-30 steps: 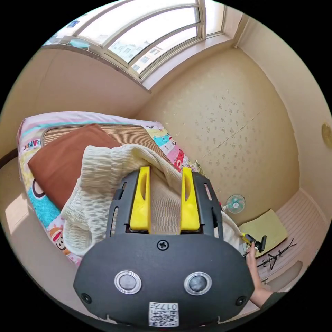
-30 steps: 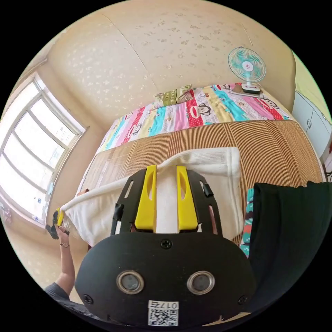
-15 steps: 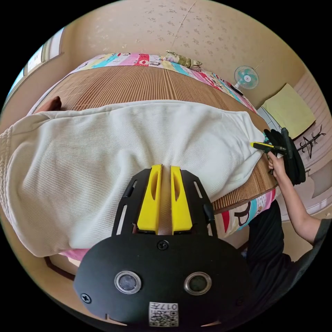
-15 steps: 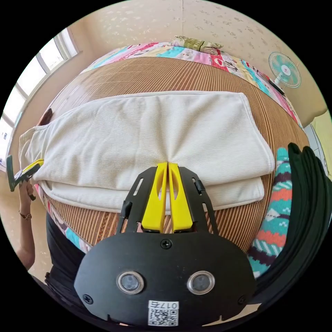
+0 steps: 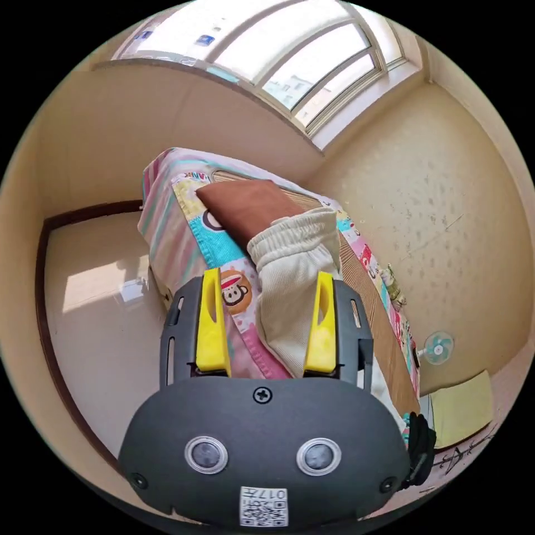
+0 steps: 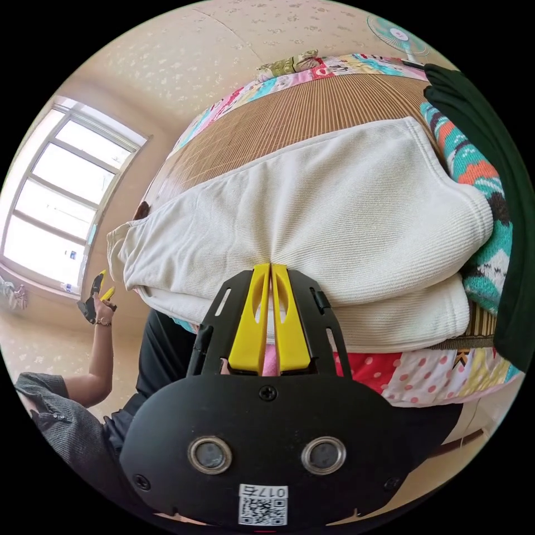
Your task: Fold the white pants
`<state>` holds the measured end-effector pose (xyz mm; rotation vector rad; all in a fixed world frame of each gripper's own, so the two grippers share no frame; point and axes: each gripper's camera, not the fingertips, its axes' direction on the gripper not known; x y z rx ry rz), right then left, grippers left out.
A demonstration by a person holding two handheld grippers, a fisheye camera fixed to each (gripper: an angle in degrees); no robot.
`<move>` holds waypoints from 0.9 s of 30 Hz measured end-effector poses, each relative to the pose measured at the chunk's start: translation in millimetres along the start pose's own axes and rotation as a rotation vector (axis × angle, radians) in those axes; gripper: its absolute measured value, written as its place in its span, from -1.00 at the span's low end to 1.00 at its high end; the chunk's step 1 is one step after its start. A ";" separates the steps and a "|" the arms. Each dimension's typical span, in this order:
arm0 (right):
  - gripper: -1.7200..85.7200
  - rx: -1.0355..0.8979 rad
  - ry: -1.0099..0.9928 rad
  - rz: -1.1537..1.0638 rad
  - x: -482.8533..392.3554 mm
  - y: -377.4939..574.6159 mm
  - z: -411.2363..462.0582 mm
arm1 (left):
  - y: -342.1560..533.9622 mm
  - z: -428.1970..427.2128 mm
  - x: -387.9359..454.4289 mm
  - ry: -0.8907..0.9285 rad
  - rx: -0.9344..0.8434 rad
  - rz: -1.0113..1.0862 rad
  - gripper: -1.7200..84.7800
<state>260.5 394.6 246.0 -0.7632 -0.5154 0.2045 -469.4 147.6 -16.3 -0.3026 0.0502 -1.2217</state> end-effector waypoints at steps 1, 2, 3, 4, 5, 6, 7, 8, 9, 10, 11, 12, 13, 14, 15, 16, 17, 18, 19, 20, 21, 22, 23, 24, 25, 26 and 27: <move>-0.95 0.003 0.029 -0.019 -4.2 0.8 1.6 | -9.3 8.2 -8.2 0.087 -0.034 -0.035 -0.54; -0.95 0.000 0.046 -0.028 -6.7 1.0 2.6 | -25.2 26.1 -22.8 0.300 -0.093 -0.133 -0.60; -0.95 -0.009 0.086 -0.053 -13.4 0.4 4.6 | -35.0 42.9 -29.6 0.455 -0.162 -0.244 -0.66; -0.95 -0.026 0.132 -0.087 -21.1 -1.0 7.5 | -38.8 48.8 -27.9 0.503 -0.201 -0.279 -0.70; -0.95 -0.035 0.156 -0.104 -25.1 -1.8 9.2 | -48.7 57.4 -8.7 0.605 -0.270 -0.248 -0.76; -0.95 -0.057 0.205 -0.134 -33.3 -4.0 12.9 | -61.0 58.8 26.4 0.629 -0.348 -0.129 -0.80; -0.95 -0.082 0.253 -0.154 -41.6 -6.8 16.9 | -67.4 55.3 48.1 0.611 -0.378 -0.044 -0.81; -0.95 -0.095 0.276 -0.160 -45.6 -8.2 18.6 | -78.2 40.7 93.2 0.564 -0.404 0.148 -0.82; -0.95 -0.118 0.321 -0.163 -53.4 -10.5 21.2 | -85.5 19.0 131.7 0.528 -0.389 0.325 -0.82; -0.95 -0.130 0.367 -0.153 -60.6 -11.3 22.4 | -88.2 7.1 145.2 0.521 -0.372 0.394 -0.83; -0.95 -0.130 0.390 -0.145 -63.8 -10.9 22.2 | -94.3 -18.0 161.8 0.509 -0.328 0.497 -0.83; -0.94 -0.114 0.428 -0.138 -70.6 -7.5 20.0 | -103.0 -38.8 161.6 0.468 -0.284 0.528 -0.83; -0.94 -0.085 0.440 -0.152 -77.8 -1.4 16.4 | -108.3 -46.6 156.1 0.425 -0.259 0.525 -0.83; -0.94 -0.070 0.438 -0.161 -81.1 2.3 14.5 | -119.7 -55.0 136.4 0.295 -0.215 0.498 -0.83; -0.94 -0.035 0.424 -0.175 -86.6 10.1 10.6 | -129.6 -52.0 109.7 0.139 -0.201 0.463 -0.83; -0.94 0.001 0.399 -0.179 -89.6 17.4 7.2 | -133.5 -45.8 94.1 0.062 -0.214 0.448 -0.82; -0.93 0.016 0.382 -0.176 -89.8 20.4 5.9 | -137.8 -30.6 57.9 -0.065 -0.263 0.376 -0.80; -0.93 0.039 0.339 -0.163 -87.7 24.5 3.3 | -135.7 -27.1 17.8 -0.138 -0.271 0.230 -0.77; -0.92 0.057 0.288 -0.143 -82.2 26.8 0.1 | -132.1 -32.4 1.0 -0.135 -0.244 0.166 -0.75; -0.91 0.066 0.264 -0.130 -78.2 27.5 -2.0 | -118.6 -51.8 -25.5 -0.049 -0.149 0.092 -0.72; -0.90 0.087 0.223 -0.098 -68.5 28.6 -7.0 | -99.3 -71.7 -39.2 0.033 -0.053 0.079 -0.70; -0.87 0.106 0.184 -0.075 -59.2 29.3 -12.1 | -88.4 -79.3 -40.7 0.049 -0.023 0.090 -0.70; -0.85 0.113 0.167 -0.066 -54.9 29.3 -14.2 | -65.5 -87.6 -33.2 0.049 -0.009 0.151 -0.70; -0.80 0.118 0.149 -0.050 -47.3 28.2 -16.5 | -41.9 -86.5 -15.5 0.059 -0.049 0.253 -0.70; -0.76 0.115 0.160 -0.028 -40.6 25.4 -16.8 | -28.7 -82.8 -3.7 0.081 -0.087 0.316 -0.70; -0.74 0.114 0.175 -0.015 -37.5 23.4 -16.1 | -0.2 -70.6 22.9 0.159 -0.189 0.444 -0.70; -0.71 0.116 0.214 0.008 -32.5 18.6 -13.8 | 30.8 -54.1 52.1 0.267 -0.312 0.565 -0.70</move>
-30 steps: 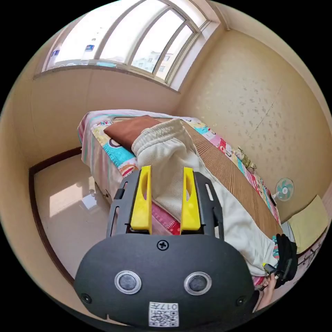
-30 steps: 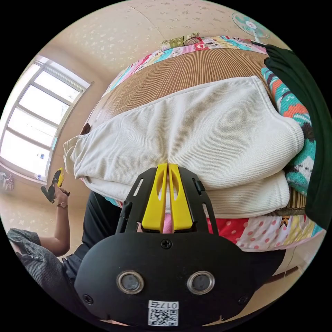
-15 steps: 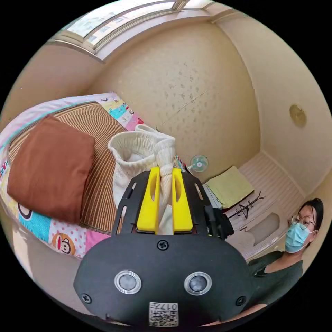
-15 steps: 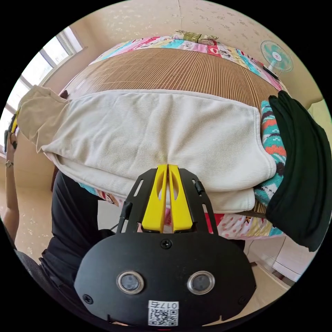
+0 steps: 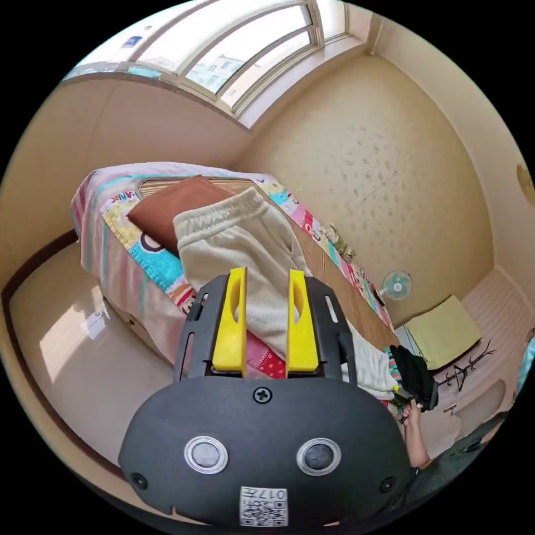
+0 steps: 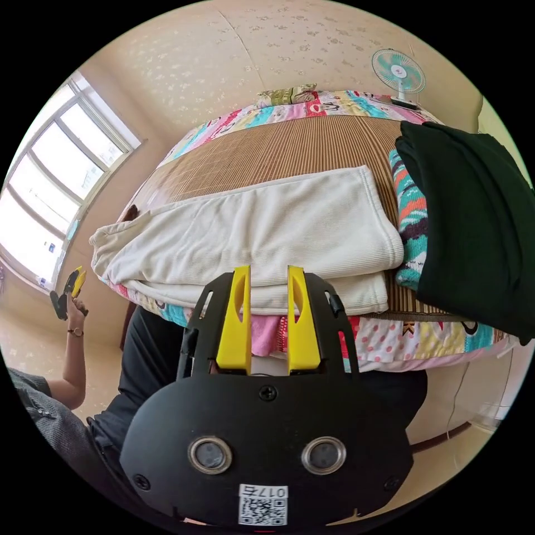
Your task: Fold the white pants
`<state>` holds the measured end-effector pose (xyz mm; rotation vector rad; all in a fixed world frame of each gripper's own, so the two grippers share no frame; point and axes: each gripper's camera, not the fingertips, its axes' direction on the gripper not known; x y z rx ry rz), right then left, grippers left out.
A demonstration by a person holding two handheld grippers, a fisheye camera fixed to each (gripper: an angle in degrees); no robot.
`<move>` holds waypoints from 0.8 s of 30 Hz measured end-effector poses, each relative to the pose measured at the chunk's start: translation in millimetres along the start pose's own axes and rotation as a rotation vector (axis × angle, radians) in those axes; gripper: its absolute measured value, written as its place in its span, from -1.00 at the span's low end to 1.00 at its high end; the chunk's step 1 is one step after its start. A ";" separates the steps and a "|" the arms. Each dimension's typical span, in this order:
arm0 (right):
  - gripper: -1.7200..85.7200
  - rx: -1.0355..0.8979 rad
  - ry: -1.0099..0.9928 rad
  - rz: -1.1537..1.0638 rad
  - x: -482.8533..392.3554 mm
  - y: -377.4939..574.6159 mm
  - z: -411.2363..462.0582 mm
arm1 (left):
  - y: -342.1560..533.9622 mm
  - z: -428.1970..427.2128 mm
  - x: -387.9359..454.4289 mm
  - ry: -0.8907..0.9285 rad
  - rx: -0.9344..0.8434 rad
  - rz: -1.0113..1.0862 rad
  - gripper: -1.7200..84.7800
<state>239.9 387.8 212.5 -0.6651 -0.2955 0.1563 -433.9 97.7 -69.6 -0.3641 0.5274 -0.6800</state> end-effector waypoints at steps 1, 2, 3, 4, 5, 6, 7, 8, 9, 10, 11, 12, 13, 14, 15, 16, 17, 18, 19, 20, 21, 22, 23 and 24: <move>-0.69 0.005 0.039 0.019 3.7 -5.5 5.3 | 2.5 16.8 16.9 0.064 -0.059 0.057 -0.70; -0.67 0.006 0.061 0.031 5.7 -8.8 8.8 | 7.7 50.3 49.4 0.168 -0.177 0.153 -0.70; -0.63 0.012 0.112 0.078 11.2 -15.3 17.1 | 14.1 83.3 80.0 0.226 -0.282 0.222 -0.69; -0.61 0.032 0.158 0.156 19.3 -20.3 26.4 | 17.3 99.1 94.4 0.251 -0.328 0.253 -0.68; -0.60 0.043 0.172 0.193 23.4 -21.8 32.0 | 24.0 128.6 119.6 0.296 -0.400 0.303 -0.67; -0.61 0.042 0.158 0.231 29.3 -25.1 47.4 | 30.4 155.2 139.5 0.313 -0.450 0.334 -0.65; -0.63 0.011 0.158 0.245 31.5 -30.6 63.1 | 33.8 168.6 148.1 0.311 -0.471 0.344 -0.65; -0.64 0.005 0.177 0.228 28.3 -34.2 66.0 | 41.5 197.1 163.6 0.288 -0.531 0.374 -0.65; -0.70 -0.039 0.218 0.180 19.6 -44.4 67.6 | 51.0 229.5 175.9 0.224 -0.635 0.414 -0.66; -0.79 -0.090 0.229 0.115 9.6 -55.4 65.0 | 56.8 246.4 179.7 0.174 -0.698 0.430 -0.67; -0.82 -0.088 0.237 0.092 5.2 -59.1 59.7 | 64.6 267.1 181.9 0.036 -0.755 0.445 -0.73; -0.86 -0.031 0.238 0.063 -2.8 -62.2 41.4 | 60.4 262.1 182.2 0.020 -0.709 0.448 -0.82; -0.88 0.039 0.224 0.039 -10.3 -61.9 19.6 | 55.8 260.8 180.4 0.080 -0.730 0.422 -0.88; -0.88 0.062 0.220 0.028 -13.8 -61.0 9.8 | 44.7 256.1 172.9 0.148 -0.760 0.336 -0.94; -0.89 0.104 0.209 0.013 -20.0 -56.3 -8.2 | 35.0 239.2 170.1 0.223 -0.700 0.315 -0.95; -0.90 0.141 0.203 0.023 -23.4 -47.5 -22.1 | 31.0 228.7 170.2 0.253 -0.660 0.322 -0.95; -0.90 0.153 0.200 0.034 -23.8 -42.1 -26.5 | 26.0 210.7 172.1 0.282 -0.602 0.344 -0.96; -0.90 0.163 0.187 0.059 -21.5 -29.9 -28.3 | 25.2 201.6 173.8 0.290 -0.589 0.348 -0.95; -0.90 0.141 0.174 0.095 -14.4 -18.6 -18.9 | 26.3 200.9 174.1 0.288 -0.596 0.341 -0.95; -0.90 0.112 0.176 0.115 -9.4 -14.0 -9.5 | 31.3 206.4 173.7 0.274 -0.630 0.320 -0.94; -0.90 0.025 0.197 0.151 2.0 -6.1 16.2 | 38.7 218.4 171.2 0.252 -0.687 0.298 -0.91; -0.90 -0.074 0.209 0.181 13.1 1.8 44.2 | 42.2 223.6 169.1 0.239 -0.708 0.289 -0.90; -0.90 -0.085 0.196 0.180 16.1 6.2 52.4 | 46.3 227.2 163.6 0.236 -0.716 0.276 -0.87; -0.90 -0.016 0.181 0.171 16.0 15.6 48.5 | 43.9 218.1 154.2 0.253 -0.661 0.245 -0.86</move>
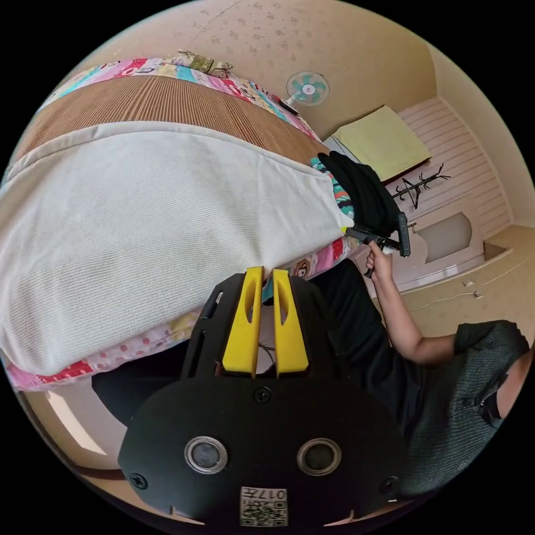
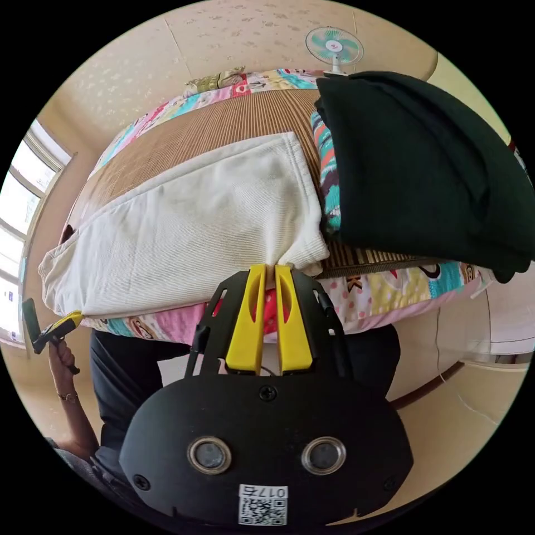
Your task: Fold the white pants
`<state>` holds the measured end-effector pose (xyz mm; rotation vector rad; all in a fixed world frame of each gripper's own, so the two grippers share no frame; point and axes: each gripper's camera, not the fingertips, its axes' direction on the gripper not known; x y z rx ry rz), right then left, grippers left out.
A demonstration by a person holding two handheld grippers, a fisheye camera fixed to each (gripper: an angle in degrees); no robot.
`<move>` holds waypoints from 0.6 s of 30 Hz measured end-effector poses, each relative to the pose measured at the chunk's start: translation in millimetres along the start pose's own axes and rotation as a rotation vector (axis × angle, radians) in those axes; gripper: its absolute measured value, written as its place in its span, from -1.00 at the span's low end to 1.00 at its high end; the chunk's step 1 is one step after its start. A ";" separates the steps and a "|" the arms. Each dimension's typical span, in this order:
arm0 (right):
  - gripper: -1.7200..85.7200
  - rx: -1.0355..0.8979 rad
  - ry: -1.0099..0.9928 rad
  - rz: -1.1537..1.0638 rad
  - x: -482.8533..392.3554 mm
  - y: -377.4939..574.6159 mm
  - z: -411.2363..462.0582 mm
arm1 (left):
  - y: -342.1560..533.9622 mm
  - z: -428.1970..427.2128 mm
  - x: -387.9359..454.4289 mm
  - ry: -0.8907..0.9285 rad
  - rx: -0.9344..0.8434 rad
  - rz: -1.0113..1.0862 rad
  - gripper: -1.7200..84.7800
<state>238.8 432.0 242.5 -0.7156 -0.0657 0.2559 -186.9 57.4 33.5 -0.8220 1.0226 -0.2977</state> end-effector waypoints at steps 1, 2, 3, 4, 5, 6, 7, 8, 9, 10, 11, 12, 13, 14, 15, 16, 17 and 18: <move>-0.90 0.030 -0.005 -0.020 -0.6 4.0 -8.8 | 5.2 -10.7 -4.2 -0.001 0.060 -0.018 -0.85; -0.90 0.030 -0.001 -0.029 -1.3 3.7 -12.1 | 19.8 -39.9 -14.6 -0.028 0.217 -0.069 -0.83; -0.90 0.024 0.003 -0.055 -2.9 1.9 -17.0 | 37.6 -73.3 -28.1 -0.090 0.379 -0.142 -0.80; -0.90 0.020 0.002 -0.084 -4.3 0.8 -20.3 | 46.8 -90.2 -36.5 -0.133 0.454 -0.193 -0.78; -0.90 0.019 0.000 -0.093 -4.3 0.5 -21.2 | 63.1 -122.4 -54.9 -0.221 0.579 -0.300 -0.74; -0.90 0.014 -0.012 -0.099 -2.8 0.4 -21.9 | 76.7 -154.2 -76.6 -0.310 0.679 -0.416 -0.69; -0.90 0.008 -0.037 -0.089 1.0 0.8 -21.0 | 82.2 -169.8 -88.1 -0.350 0.720 -0.471 -0.66; -0.90 0.007 -0.053 -0.077 3.4 1.0 -20.4 | 91.2 -199.2 -110.9 -0.420 0.799 -0.563 -0.60; -0.90 0.009 -0.082 -0.049 7.8 1.6 -19.2 | 97.2 -223.1 -135.9 -0.454 0.856 -0.659 -0.55; -0.90 0.012 -0.086 -0.039 8.0 1.8 -18.3 | 97.4 -233.3 -150.6 -0.450 0.864 -0.704 -0.53; -0.90 0.011 -0.077 -0.043 6.2 1.6 -17.9 | 92.3 -249.0 -181.6 -0.409 0.843 -0.776 -0.50; -0.90 0.004 -0.046 -0.057 0.5 0.1 -16.9 | 84.0 -258.1 -208.4 -0.362 0.811 -0.829 -0.48; -0.90 -0.002 -0.009 -0.074 -6.0 -1.8 -16.5 | 79.6 -260.8 -219.0 -0.337 0.800 -0.848 -0.48; -0.90 -0.005 0.008 -0.082 -9.1 -2.6 -16.5 | 70.5 -263.9 -233.3 -0.260 0.803 -0.843 -0.55; -0.90 -0.009 0.039 -0.094 -14.2 -4.0 -16.9 | 60.3 -266.0 -239.6 -0.172 0.839 -0.798 -0.65; -0.90 -0.011 0.062 -0.101 -17.6 -4.6 -17.9 | 55.2 -266.7 -240.9 -0.140 0.858 -0.785 -0.72; -0.90 -0.010 0.071 -0.103 -18.8 -4.7 -18.6 | 44.4 -266.6 -241.6 -0.118 0.888 -0.795 -0.82; -0.90 -0.007 0.084 -0.109 -20.2 -4.5 -19.8 | 31.2 -264.4 -242.6 -0.124 0.898 -0.829 -0.87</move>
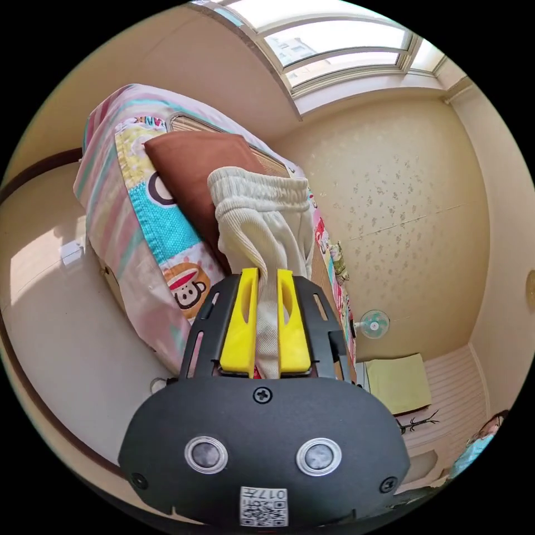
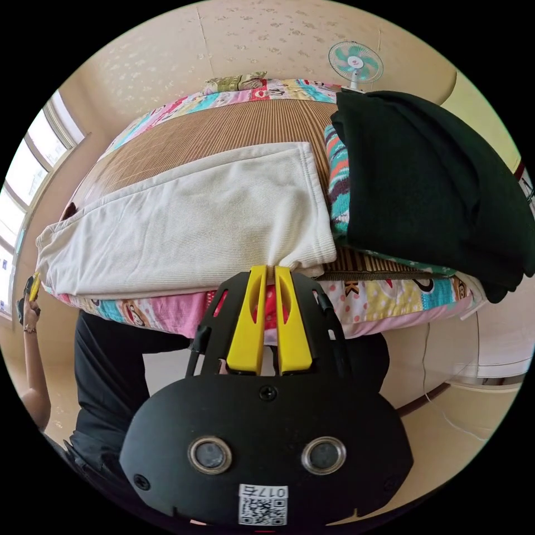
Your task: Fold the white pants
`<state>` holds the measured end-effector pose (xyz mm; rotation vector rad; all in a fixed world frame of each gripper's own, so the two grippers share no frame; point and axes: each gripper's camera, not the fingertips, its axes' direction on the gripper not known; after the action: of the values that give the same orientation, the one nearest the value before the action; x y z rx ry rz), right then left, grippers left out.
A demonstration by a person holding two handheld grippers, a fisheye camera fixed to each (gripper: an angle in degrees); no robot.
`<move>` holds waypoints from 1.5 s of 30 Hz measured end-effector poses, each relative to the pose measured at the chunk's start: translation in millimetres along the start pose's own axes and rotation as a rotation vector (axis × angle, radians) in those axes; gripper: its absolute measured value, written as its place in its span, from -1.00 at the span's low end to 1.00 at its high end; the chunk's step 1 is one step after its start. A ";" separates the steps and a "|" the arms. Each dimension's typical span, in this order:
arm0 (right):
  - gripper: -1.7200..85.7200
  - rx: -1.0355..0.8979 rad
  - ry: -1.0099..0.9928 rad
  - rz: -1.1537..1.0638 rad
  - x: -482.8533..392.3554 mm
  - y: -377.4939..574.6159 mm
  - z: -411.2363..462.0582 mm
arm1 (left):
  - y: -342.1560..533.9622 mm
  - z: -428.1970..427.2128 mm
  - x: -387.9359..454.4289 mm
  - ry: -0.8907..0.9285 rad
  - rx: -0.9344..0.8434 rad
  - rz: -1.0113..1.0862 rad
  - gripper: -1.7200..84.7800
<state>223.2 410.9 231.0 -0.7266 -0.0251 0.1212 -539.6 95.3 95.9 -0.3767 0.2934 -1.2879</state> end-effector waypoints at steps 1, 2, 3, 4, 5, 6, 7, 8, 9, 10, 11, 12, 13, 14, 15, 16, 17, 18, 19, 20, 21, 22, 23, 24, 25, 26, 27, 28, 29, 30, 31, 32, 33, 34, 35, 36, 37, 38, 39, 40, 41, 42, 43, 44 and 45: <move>-0.89 0.001 0.009 -0.007 -0.3 -0.1 -1.0 | -2.0 6.2 4.5 -0.010 0.002 -0.012 -0.87; -0.89 0.000 0.012 -0.010 0.0 -0.4 -1.4 | -4.5 16.8 14.3 -0.037 0.020 -0.030 -0.88; -0.89 -0.005 0.014 -0.017 1.5 -1.5 -3.0 | -2.4 21.9 23.9 -0.053 0.059 -0.034 -0.88; -0.90 -0.009 0.012 -0.024 4.1 -2.3 -6.1 | -0.6 22.7 28.4 -0.060 0.079 -0.028 -0.88; -0.90 -0.009 0.009 -0.027 5.8 -2.3 -8.1 | 2.8 21.3 36.3 -0.092 0.111 0.004 -0.87; -0.90 -0.007 -0.001 -0.033 9.7 -0.9 -12.1 | 7.2 15.6 40.7 -0.138 0.149 0.043 -0.83; -0.90 -0.005 -0.014 -0.035 14.7 2.1 -15.3 | 10.5 11.3 40.8 -0.152 0.177 0.063 -0.80; -0.90 -0.002 -0.024 -0.034 17.8 4.2 -16.7 | 18.1 1.0 37.7 -0.172 0.249 0.105 -0.71; -0.90 0.002 -0.046 -0.036 24.2 8.1 -18.0 | 24.0 -7.2 33.4 -0.202 0.319 0.145 -0.59; -0.90 0.001 -0.068 -0.038 31.4 11.0 -18.1 | 25.0 -8.7 30.5 -0.222 0.341 0.156 -0.55; -0.90 0.001 -0.079 -0.038 35.2 11.9 -18.1 | 20.8 -4.7 23.6 -0.225 0.331 0.179 -0.48; -0.91 0.003 -0.104 -0.035 42.9 12.3 -18.3 | 11.3 6.0 15.5 -0.203 0.276 0.192 -0.47; -0.91 0.001 -0.129 -0.027 50.9 10.6 -18.5 | 6.1 12.4 10.9 -0.196 0.247 0.184 -0.46; -0.91 -0.002 -0.140 -0.021 54.6 9.2 -18.5 | -4.4 26.4 2.0 -0.182 0.188 0.159 -0.46; -0.91 -0.010 -0.159 -0.005 61.5 5.8 -18.7 | -16.2 43.8 -6.7 -0.158 0.091 0.135 -0.49; -0.91 -0.014 -0.171 0.012 67.4 3.0 -19.9 | -21.2 53.0 -11.7 -0.156 0.037 0.105 -0.52; -0.91 -0.015 -0.175 0.020 70.1 2.1 -20.9 | -26.4 72.3 -22.7 -0.145 -0.075 0.017 -0.61; -0.91 -0.015 -0.179 0.032 75.2 1.2 -23.4 | -27.3 90.2 -31.9 -0.092 -0.175 -0.059 -0.72; -0.91 -0.011 -0.178 0.033 79.9 1.8 -26.2 | -26.3 93.6 -33.9 -0.061 -0.191 -0.081 -0.76; -0.91 -0.009 -0.177 0.032 82.3 2.4 -27.7 | -21.3 88.4 -31.3 -0.027 -0.143 -0.106 -0.84; -0.92 -0.004 -0.178 0.029 87.9 3.6 -31.1 | -15.1 77.4 -16.2 -0.012 -0.070 -0.078 -0.85; -0.92 0.000 -0.184 0.028 94.7 4.6 -35.1 | -11.4 72.1 -2.7 0.007 -0.035 -0.027 -0.86; -0.92 0.002 -0.188 0.028 98.2 5.0 -37.2 | 0.0 64.3 35.7 0.024 0.017 0.133 -0.86; -0.92 0.004 -0.194 0.029 105.5 5.4 -41.5 | 18.6 62.7 81.0 -0.004 0.027 0.321 -0.87; -0.93 0.006 -0.201 0.029 112.6 5.5 -45.8 | 31.9 63.8 103.8 -0.023 0.025 0.415 -0.87; -0.93 0.007 -0.205 0.029 116.1 5.4 -47.9 | 65.5 70.5 144.3 -0.056 0.007 0.591 -0.87; -0.94 0.011 -0.215 0.028 122.7 5.1 -52.2 | 106.7 83.0 174.5 -0.078 -0.034 0.749 -0.87; -0.94 0.020 -0.223 0.028 128.6 4.9 -56.9 | 127.9 90.8 185.0 -0.087 -0.060 0.813 -0.87; -0.94 0.028 -0.225 0.030 131.5 4.9 -59.6 | 174.8 111.5 199.4 -0.119 -0.123 0.937 -0.87; -0.94 0.051 -0.223 0.036 136.6 5.1 -66.0 | 224.0 136.2 204.1 -0.183 -0.167 1.060 -0.86; -0.94 0.082 -0.217 0.042 140.9 5.3 -73.7 | 248.6 149.9 202.4 -0.220 -0.187 1.121 -0.86; -0.93 0.098 -0.215 0.043 142.5 5.3 -77.6 | 293.4 178.2 191.6 -0.290 -0.249 1.221 -0.84; -0.93 0.125 -0.218 0.045 145.1 5.0 -84.7 | 325.4 202.6 173.6 -0.349 -0.324 1.253 -0.82; -0.92 0.142 -0.242 0.042 146.6 4.2 -90.4 | 337.3 212.8 162.3 -0.360 -0.370 1.256 -0.80; -0.92 0.147 -0.263 0.035 146.8 3.8 -92.7 | 351.7 226.1 138.0 -0.356 -0.457 1.241 -0.79; -0.91 0.157 -0.323 0.009 146.1 3.2 -96.7 | 353.5 227.7 114.4 -0.321 -0.502 1.195 -0.78; -0.89 0.169 -0.397 -0.034 144.0 2.8 -99.7 | 351.0 223.7 105.2 -0.281 -0.507 1.174 -0.77; -0.87 0.173 -0.437 -0.058 142.7 2.4 -100.6 | 341.9 209.3 91.0 -0.146 -0.516 1.139 -0.77; -0.83 0.173 -0.520 -0.099 140.7 -0.1 -100.3 | 330.1 196.7 81.2 -0.067 -0.537 1.104 -0.76; -0.78 0.157 -0.612 -0.119 140.0 -6.2 -96.4 | 323.3 190.2 77.0 -0.060 -0.529 1.089 -0.76; -0.75 0.144 -0.666 -0.125 139.8 -10.8 -93.0 | 309.0 173.5 69.3 -0.042 -0.497 1.082 -0.75; -0.69 0.119 -0.772 -0.131 139.6 -21.7 -85.3 | 292.6 152.4 61.3 -0.008 -0.444 1.075 -0.74; -0.64 0.094 -0.873 -0.124 139.2 -35.1 -75.6 | 282.9 140.3 56.7 0.007 -0.404 1.061 -0.74; -0.61 0.081 -0.924 -0.118 138.8 -42.6 -70.3 | 262.7 115.0 46.6 0.028 -0.310 1.025 -0.73; -0.58 0.052 -1.014 -0.109 136.5 -59.1 -58.0 | 243.4 92.3 35.0 0.045 -0.220 0.988 -0.73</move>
<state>368.5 345.1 224.3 -0.5478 -1.0234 0.3740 -279.8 128.1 74.6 -0.3200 0.5725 -0.2927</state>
